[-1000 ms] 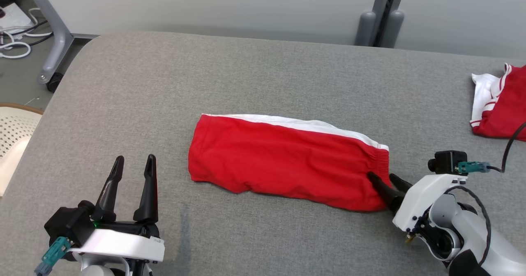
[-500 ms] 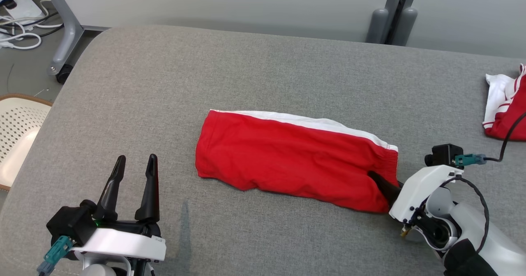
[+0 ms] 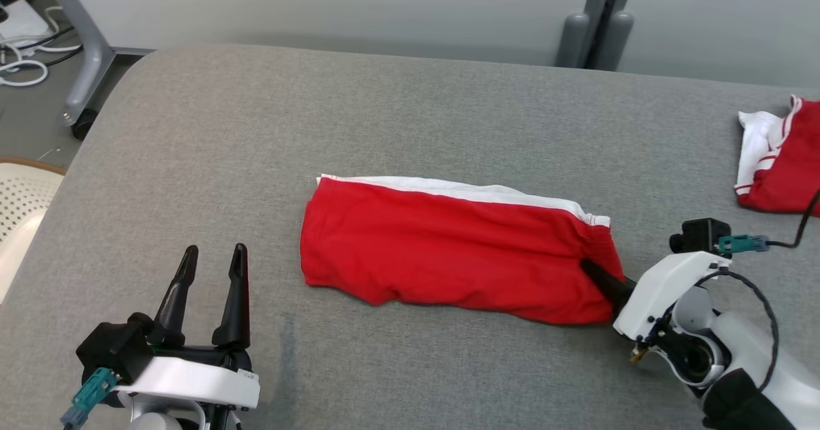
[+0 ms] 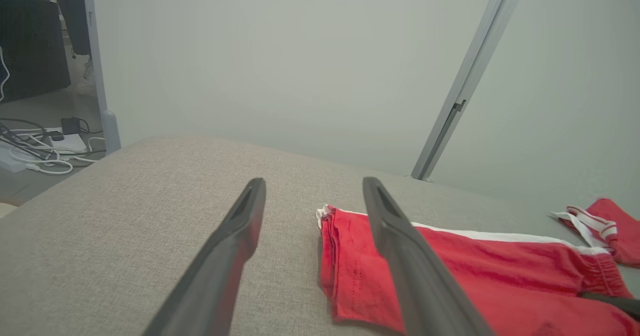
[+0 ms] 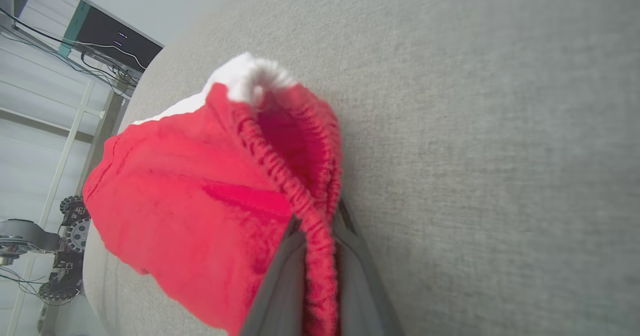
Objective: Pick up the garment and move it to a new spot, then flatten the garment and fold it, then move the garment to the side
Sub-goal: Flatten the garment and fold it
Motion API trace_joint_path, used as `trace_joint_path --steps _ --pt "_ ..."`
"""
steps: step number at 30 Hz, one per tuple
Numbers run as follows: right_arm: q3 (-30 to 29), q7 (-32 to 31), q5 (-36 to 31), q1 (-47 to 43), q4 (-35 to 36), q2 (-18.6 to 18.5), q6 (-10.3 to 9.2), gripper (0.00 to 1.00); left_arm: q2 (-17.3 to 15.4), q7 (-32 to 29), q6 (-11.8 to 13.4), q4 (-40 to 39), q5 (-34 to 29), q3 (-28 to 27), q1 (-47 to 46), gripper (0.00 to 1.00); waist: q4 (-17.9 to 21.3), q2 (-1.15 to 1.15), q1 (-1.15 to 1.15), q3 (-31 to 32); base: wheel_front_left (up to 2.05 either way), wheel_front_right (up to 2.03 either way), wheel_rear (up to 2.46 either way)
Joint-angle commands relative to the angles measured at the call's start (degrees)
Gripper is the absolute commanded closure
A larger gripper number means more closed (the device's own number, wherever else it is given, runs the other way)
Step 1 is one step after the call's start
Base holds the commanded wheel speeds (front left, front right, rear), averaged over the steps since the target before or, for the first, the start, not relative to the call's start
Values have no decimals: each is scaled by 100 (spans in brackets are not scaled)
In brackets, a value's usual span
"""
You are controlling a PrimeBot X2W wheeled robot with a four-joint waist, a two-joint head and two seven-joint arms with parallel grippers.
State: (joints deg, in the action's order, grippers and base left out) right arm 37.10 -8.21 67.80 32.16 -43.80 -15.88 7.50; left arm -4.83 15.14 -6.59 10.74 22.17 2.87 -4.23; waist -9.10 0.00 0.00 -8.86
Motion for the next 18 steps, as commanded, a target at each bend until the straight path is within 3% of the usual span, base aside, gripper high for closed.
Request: trace_joint_path --steps 1,12,18 --pt "-22 -36 63 -76 50 -108 0 100 -28 2 -30 13 -61 -16 -99 0 64 0 0 23 0 0 0" --pt "-51 -428 375 -312 775 -1138 1 100 -91 2 -51 104 -50 65 -136 0 584 0 0 67 0 0 0" --pt "-138 -663 504 -448 1114 -1504 1 100 -96 2 -65 182 -33 130 -118 0 755 0 0 134 0 0 0"
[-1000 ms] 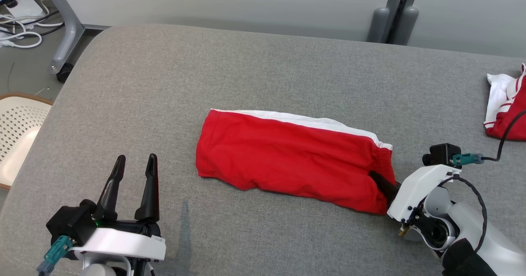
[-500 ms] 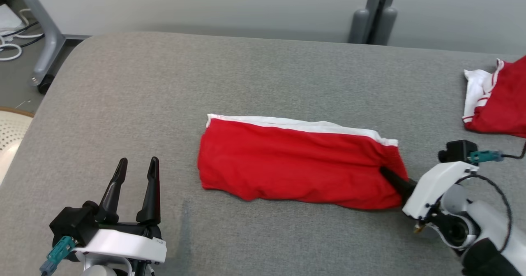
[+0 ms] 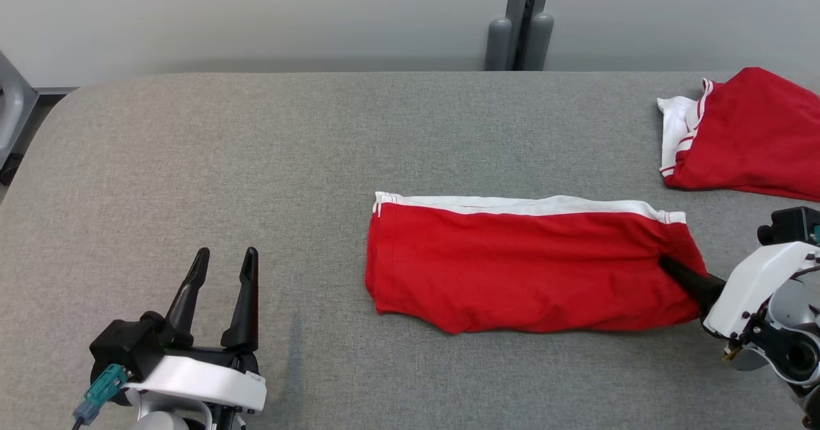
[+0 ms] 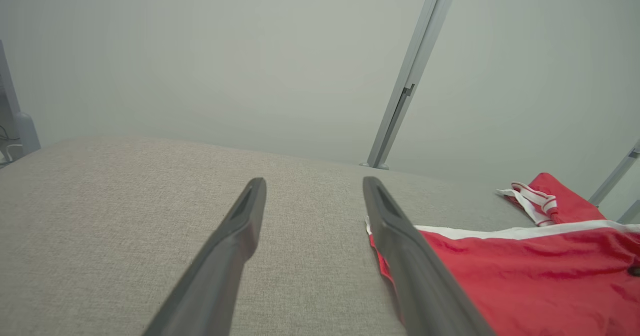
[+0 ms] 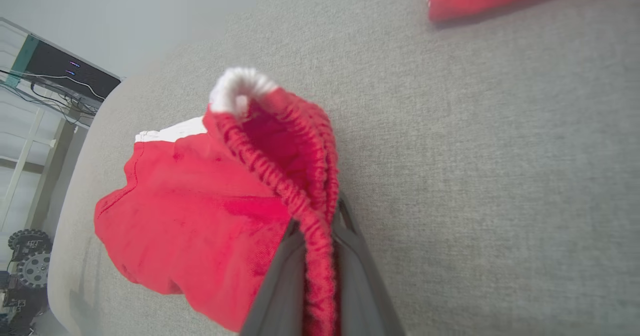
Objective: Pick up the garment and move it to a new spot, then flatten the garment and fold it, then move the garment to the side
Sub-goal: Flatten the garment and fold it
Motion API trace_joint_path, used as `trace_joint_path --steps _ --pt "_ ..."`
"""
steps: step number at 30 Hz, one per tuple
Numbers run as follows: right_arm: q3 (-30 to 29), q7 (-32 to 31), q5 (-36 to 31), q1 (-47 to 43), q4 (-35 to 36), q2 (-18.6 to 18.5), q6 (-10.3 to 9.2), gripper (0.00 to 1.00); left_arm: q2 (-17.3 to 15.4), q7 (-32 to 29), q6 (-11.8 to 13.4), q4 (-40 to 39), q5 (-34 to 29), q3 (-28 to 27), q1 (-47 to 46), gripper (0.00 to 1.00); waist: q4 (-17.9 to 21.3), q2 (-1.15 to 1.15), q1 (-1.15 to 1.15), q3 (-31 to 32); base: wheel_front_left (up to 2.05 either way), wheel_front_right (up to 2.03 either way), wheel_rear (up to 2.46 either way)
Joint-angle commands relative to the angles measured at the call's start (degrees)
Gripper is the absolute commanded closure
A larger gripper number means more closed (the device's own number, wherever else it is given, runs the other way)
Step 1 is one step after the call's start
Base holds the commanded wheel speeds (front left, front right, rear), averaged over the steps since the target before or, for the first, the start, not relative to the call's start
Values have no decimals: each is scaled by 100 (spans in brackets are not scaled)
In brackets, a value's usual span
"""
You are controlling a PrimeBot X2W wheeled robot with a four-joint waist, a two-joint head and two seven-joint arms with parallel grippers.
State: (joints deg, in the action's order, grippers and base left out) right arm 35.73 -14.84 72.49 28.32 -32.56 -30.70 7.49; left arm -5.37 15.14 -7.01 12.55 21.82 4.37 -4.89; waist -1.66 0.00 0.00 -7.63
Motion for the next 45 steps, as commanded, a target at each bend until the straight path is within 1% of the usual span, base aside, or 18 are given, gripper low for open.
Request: trace_joint_path --steps 1,2,5,11,15,16,17,18,19,24,25,27,38,45 --pt "-47 -59 108 -89 36 -37 2 100 -41 2 -24 11 6 -9 -59 0 24 0 0 22 0 0 0" --pt "-172 -202 372 -125 204 1 3 100 -41 2 -25 35 16 17 -69 0 35 0 0 40 0 0 0" --pt "-342 -480 762 -207 369 -24 3 100 -36 2 -29 81 34 62 -70 0 10 0 0 63 0 0 0" --pt "-657 -1008 1606 -292 728 87 3 100 -46 3 -40 165 97 125 -99 0 -183 0 0 36 0 0 0" --pt "-833 -1220 2041 -238 803 218 3 100 -30 3 -34 220 138 168 -146 0 -372 0 0 7 0 0 0" --pt "-833 -1220 2041 -238 803 218 3 100 -30 3 -34 220 138 168 -146 0 -372 0 0 7 0 0 0" --pt "-885 -1280 2199 -180 832 315 3 100 -14 3 -37 251 147 193 -169 0 -482 0 0 -3 0 0 0" --pt "-885 -1280 2199 -180 832 315 3 100 -14 3 -37 251 147 193 -169 0 -482 0 0 -3 0 0 0" --pt "-910 -1317 2307 -139 845 405 3 100 -3 3 -38 277 149 201 -175 0 -591 0 0 -16 0 0 0" --pt "-803 -1351 2291 72 655 643 3 100 54 2 -42 316 183 223 -175 0 -868 0 0 -65 0 0 0" --pt "-803 -1351 2291 72 655 643 3 100 54 2 -42 316 183 223 -175 0 -868 0 0 -65 0 0 0" --pt "-738 -1401 2276 190 565 759 4 100 76 2 -44 333 192 239 -185 0 -968 0 0 -79 0 0 0" --pt "-478 -1368 2107 838 -423 1311 8 100 158 2 -49 379 225 284 -274 0 -1399 0 0 -146 0 0 0" --pt "-382 -1373 1994 1110 -982 1543 8 100 183 2 -47 452 248 280 -288 0 -1577 0 0 -127 0 0 0"
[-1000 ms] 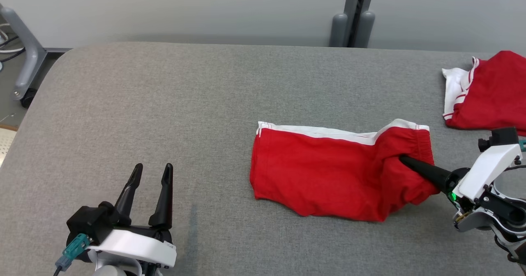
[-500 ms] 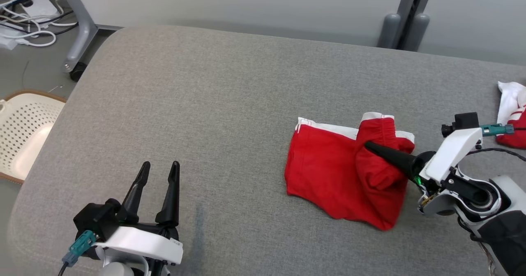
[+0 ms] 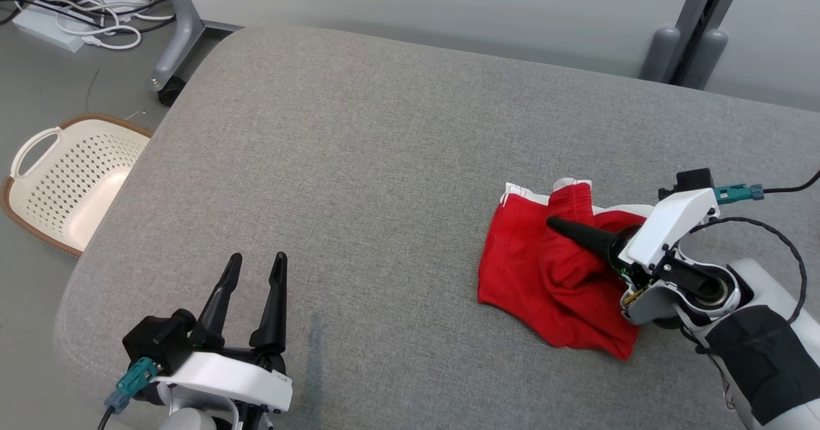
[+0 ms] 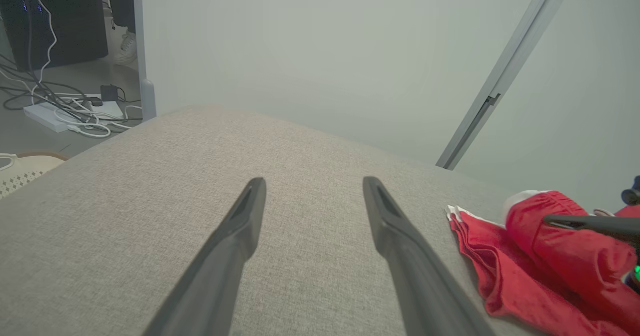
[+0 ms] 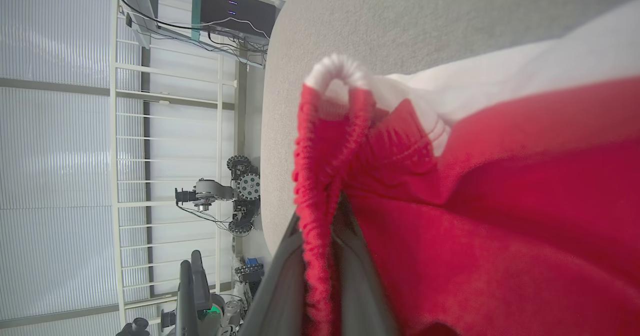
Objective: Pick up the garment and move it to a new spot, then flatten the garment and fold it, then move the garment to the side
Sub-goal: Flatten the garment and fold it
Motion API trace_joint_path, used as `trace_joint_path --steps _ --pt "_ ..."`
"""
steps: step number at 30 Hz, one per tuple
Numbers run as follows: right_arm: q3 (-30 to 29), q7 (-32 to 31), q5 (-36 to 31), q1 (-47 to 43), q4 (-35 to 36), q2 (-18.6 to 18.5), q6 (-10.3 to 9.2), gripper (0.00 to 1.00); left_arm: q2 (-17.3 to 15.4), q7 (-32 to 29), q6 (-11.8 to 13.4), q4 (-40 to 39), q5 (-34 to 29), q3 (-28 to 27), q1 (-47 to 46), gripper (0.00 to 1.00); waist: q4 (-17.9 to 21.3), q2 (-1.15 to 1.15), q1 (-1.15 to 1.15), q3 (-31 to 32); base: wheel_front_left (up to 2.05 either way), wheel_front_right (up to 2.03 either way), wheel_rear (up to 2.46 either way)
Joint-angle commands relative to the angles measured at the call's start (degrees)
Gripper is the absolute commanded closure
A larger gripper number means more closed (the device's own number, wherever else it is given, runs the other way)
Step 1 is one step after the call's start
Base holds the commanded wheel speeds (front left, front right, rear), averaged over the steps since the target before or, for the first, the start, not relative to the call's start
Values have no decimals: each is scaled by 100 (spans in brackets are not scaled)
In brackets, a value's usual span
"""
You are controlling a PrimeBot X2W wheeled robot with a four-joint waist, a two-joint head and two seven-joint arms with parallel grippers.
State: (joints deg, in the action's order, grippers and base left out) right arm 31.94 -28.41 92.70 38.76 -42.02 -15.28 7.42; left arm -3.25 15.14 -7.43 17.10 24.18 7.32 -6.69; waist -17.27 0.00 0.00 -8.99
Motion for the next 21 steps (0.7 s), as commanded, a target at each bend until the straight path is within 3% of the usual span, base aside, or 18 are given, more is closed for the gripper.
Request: trace_joint_path --steps 1,3,4,5,13,21 --pt "15 10 -53 96 -94 15 14 93 -29 3 -6 5 12 -25 -106 0 -27 0 0 14 0 0 0" --pt "40 23 -85 113 -156 67 14 60 -25 2 -7 20 6 -30 -104 0 -41 0 0 24 0 0 0" --pt "52 16 -89 110 -173 98 14 23 -25 2 -7 24 2 -37 -98 0 -38 0 0 29 0 0 0" --pt "58 10 -93 110 -176 116 14 0 -25 2 -7 30 -5 -48 -88 0 -29 0 0 34 0 0 0" --pt "-36 112 -76 -7 261 98 14 0 -81 2 -9 21 -47 -71 -68 0 222 0 0 90 0 0 0" --pt "-345 632 -199 -390 1334 -288 15 0 -140 2 -9 -18 -62 -102 -71 0 573 0 0 159 0 0 0"
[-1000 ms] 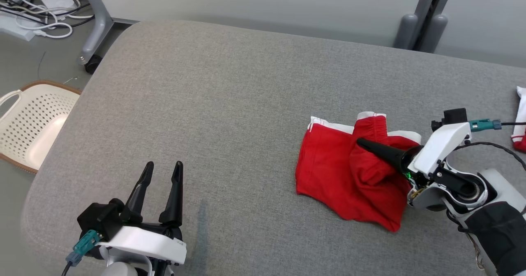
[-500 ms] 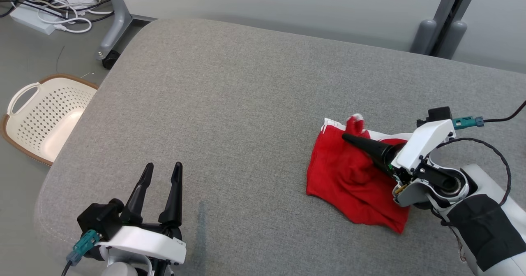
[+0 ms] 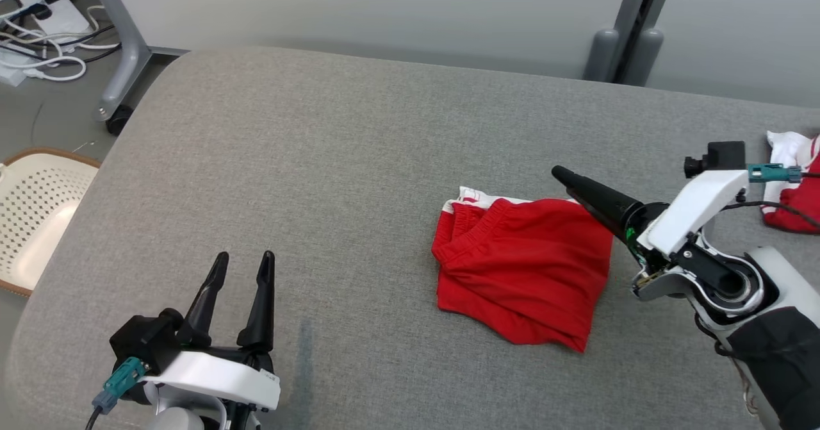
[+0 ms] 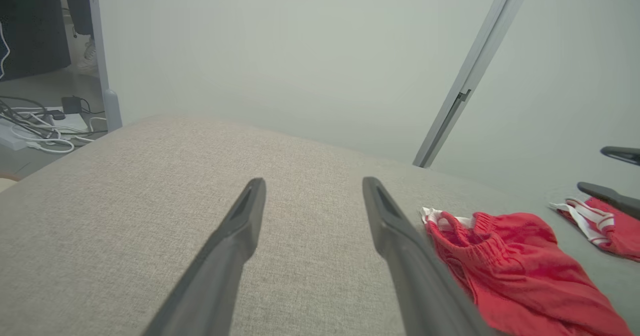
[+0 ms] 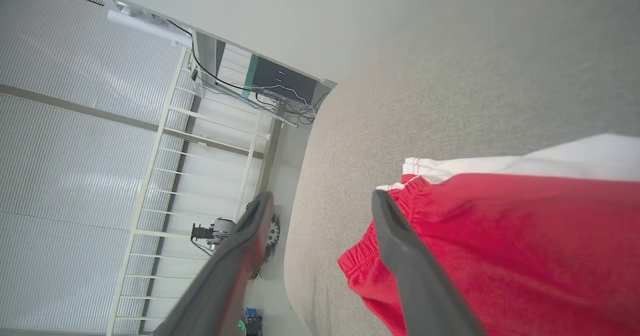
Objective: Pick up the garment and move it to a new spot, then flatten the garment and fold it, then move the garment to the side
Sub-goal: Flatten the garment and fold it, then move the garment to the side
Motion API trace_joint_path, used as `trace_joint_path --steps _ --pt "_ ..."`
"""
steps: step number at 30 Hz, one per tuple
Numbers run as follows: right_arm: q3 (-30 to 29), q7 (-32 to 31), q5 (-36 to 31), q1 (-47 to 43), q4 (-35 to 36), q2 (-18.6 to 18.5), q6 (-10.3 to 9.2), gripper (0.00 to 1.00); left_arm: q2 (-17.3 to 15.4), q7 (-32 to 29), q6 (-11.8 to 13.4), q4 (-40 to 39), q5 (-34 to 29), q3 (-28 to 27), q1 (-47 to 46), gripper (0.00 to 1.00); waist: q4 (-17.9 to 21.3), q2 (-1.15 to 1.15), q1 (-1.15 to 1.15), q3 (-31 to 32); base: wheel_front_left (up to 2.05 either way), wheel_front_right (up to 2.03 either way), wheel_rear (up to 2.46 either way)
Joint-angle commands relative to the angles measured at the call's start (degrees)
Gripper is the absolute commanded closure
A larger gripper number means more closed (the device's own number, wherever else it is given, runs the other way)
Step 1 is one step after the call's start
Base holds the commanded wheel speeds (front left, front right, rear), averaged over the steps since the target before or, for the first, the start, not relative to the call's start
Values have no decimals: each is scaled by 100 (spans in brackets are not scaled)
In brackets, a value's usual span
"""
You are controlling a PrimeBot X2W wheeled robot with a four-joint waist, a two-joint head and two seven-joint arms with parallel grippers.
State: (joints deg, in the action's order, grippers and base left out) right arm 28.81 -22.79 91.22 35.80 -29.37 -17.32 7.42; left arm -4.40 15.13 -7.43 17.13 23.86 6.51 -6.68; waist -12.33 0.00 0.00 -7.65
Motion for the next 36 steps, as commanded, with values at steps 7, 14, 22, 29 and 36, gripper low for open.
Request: trace_joint_path --steps 7,14,22,29,36 --pt "-159 647 -462 -477 839 -504 14 0 -53 3 -10 -127 -82 -121 -19 0 332 0 0 57 0 0 0" --pt "-101 1356 -1149 -895 1222 -827 14 0 -49 3 -7 -198 -156 -230 97 0 564 0 0 147 0 0 0" --pt "-42 1391 -1496 -1093 533 -626 14 0 -27 3 -7 -225 -214 -199 150 0 609 0 0 258 0 0 0" --pt "73 614 -1584 -479 -854 -203 14 0 -52 3 -8 -172 -130 -122 40 0 433 0 0 155 0 0 0" --pt "86 -465 -1424 201 -2319 215 14 0 1 3 -9 -127 -79 -44 16 0 196 0 0 100 0 0 0"
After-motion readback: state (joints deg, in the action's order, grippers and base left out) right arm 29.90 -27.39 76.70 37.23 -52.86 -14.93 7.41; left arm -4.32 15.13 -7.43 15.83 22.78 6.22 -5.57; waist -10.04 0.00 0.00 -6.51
